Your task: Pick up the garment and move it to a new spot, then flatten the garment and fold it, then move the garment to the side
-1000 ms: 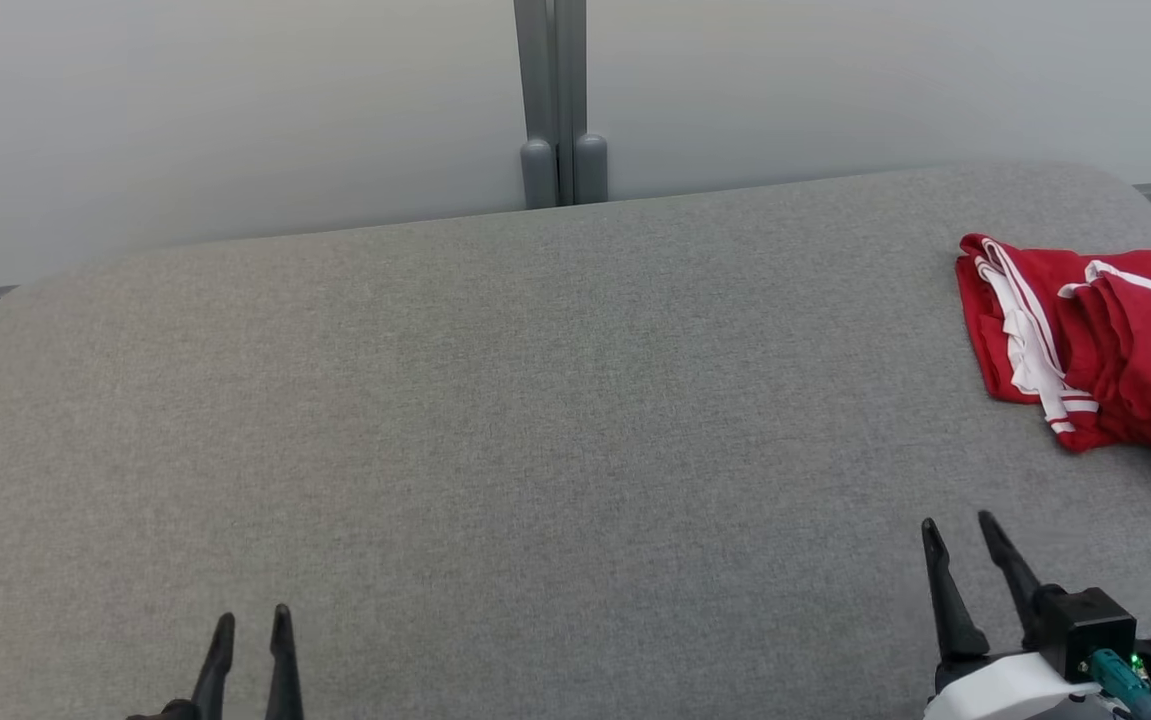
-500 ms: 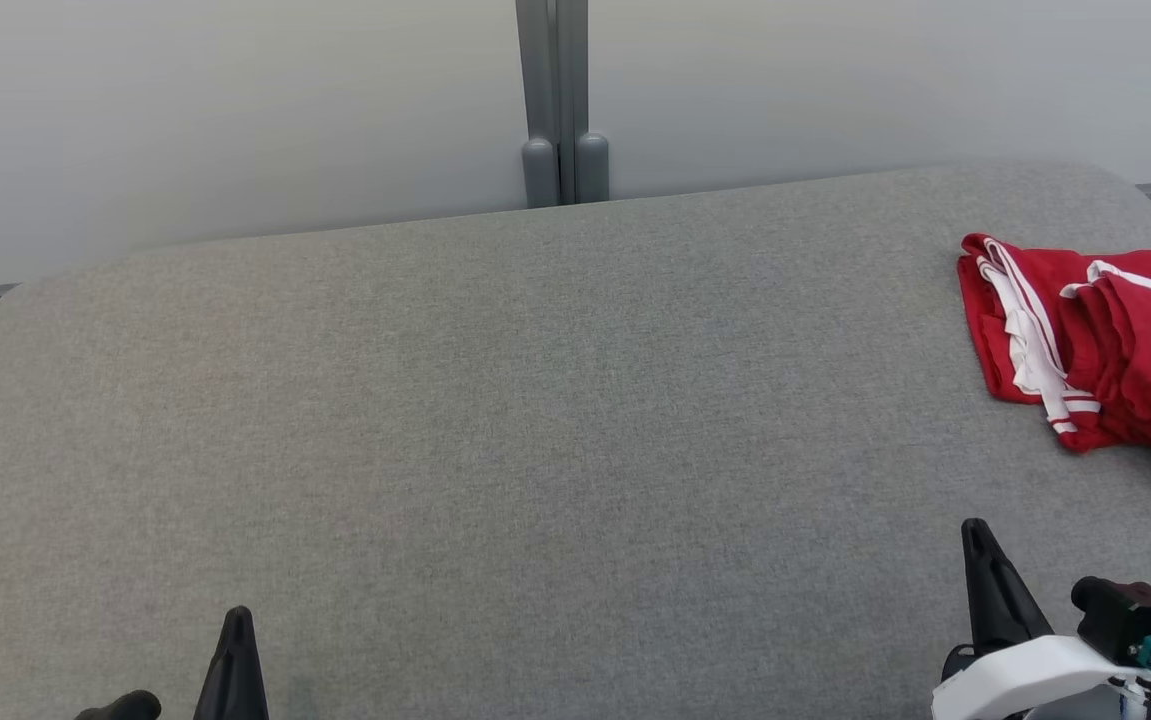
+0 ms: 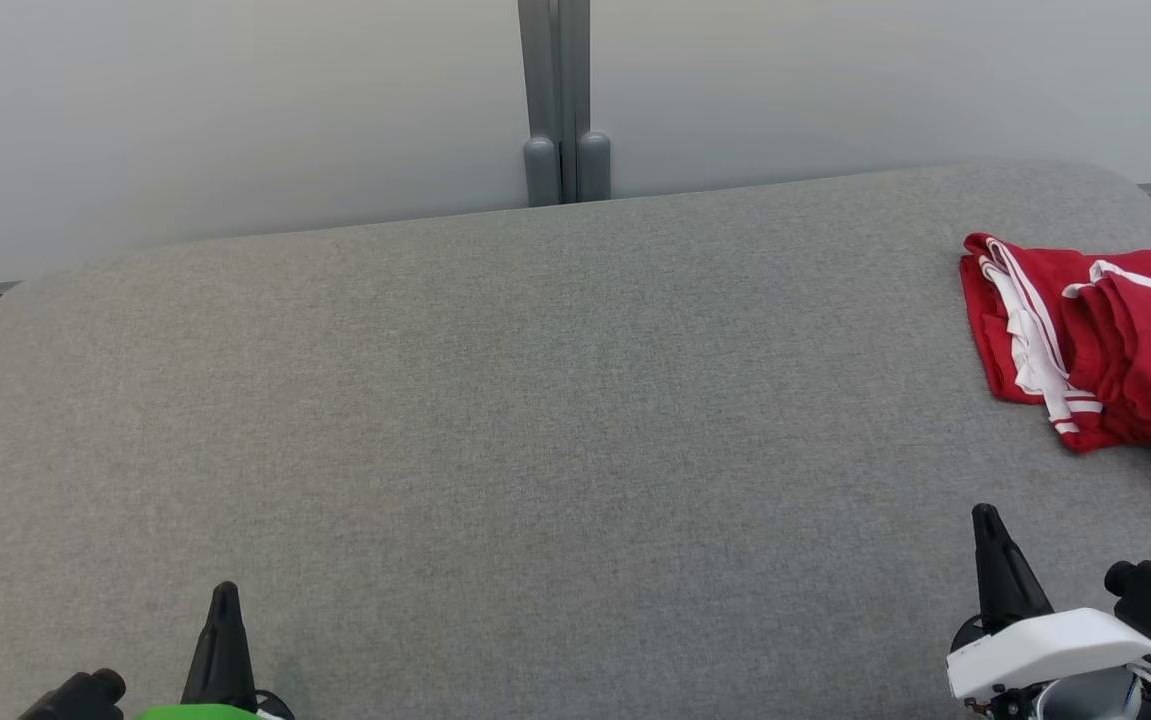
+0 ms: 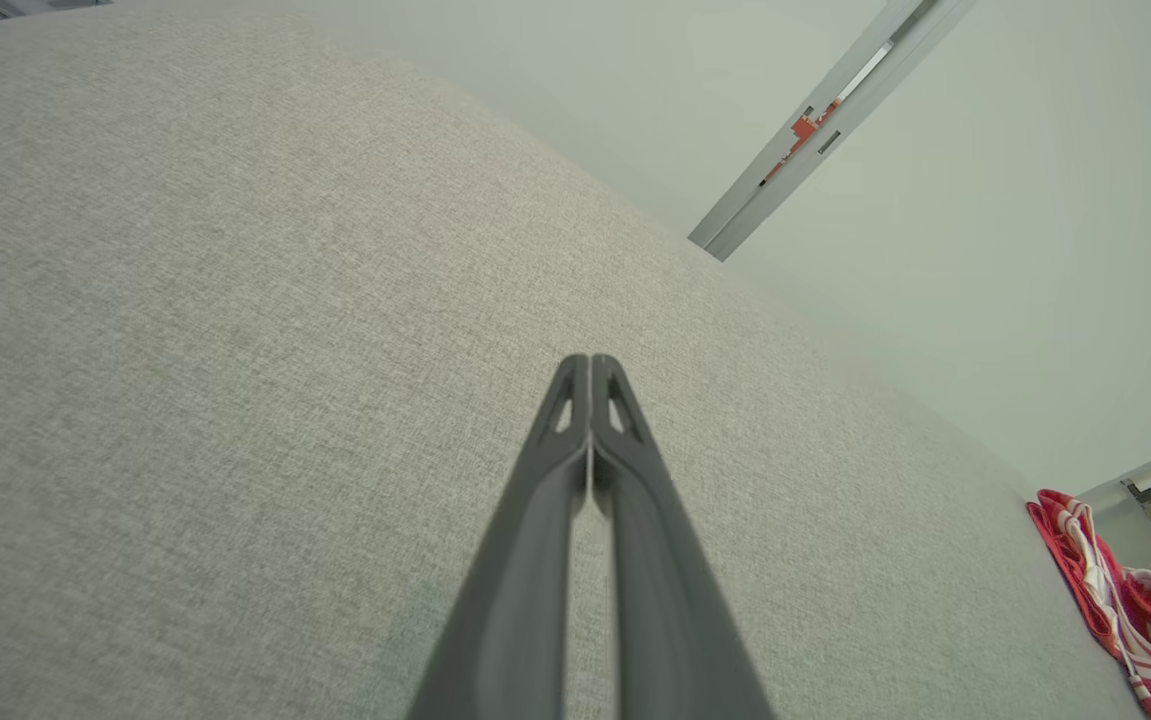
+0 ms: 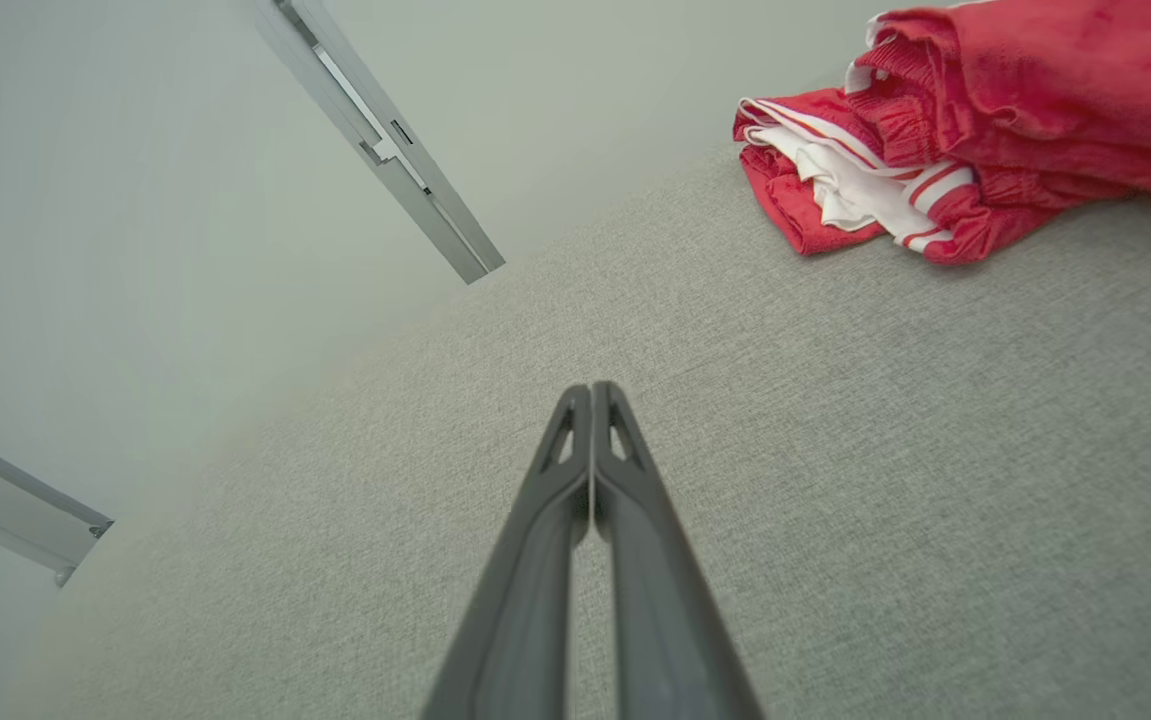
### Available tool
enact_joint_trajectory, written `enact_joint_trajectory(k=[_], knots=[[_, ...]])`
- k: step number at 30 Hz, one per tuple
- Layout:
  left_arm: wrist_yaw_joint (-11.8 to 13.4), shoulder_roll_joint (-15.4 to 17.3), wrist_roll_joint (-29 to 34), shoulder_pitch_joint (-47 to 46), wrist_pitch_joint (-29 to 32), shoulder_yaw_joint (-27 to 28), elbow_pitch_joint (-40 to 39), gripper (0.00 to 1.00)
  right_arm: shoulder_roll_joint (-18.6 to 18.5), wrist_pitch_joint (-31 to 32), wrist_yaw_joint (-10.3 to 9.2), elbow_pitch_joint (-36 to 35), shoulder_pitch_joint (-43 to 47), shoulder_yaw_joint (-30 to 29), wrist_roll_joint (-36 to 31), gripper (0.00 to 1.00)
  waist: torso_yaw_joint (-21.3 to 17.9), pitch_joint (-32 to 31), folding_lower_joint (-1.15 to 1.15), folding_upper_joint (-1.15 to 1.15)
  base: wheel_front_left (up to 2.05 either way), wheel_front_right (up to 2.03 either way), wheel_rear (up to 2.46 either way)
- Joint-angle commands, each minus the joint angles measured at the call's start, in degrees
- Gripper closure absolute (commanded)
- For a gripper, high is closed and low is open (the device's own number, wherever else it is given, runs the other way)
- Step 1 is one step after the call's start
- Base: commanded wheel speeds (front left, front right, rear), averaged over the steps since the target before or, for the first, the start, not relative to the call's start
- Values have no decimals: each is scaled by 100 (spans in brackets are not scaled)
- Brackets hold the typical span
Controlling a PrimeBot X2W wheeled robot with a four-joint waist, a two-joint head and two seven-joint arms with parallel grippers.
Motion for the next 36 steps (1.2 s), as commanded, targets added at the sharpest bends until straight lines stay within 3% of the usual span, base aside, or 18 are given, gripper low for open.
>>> enact_joint_trajectory(k=[1, 36], knots=[[-31, 21, -221, -173, 44, 39, -58, 100, -28, 47, -2, -58, -174, -23, 248, 100, 2, 1, 0, 0, 0, 0, 0], [-159, 34, -2570, -712, 688, 257, 98, 100, -36, 690, -5, 48, -530, -143, 2976, 100, 35, 21, 0, 0, 0, 0, 0]])
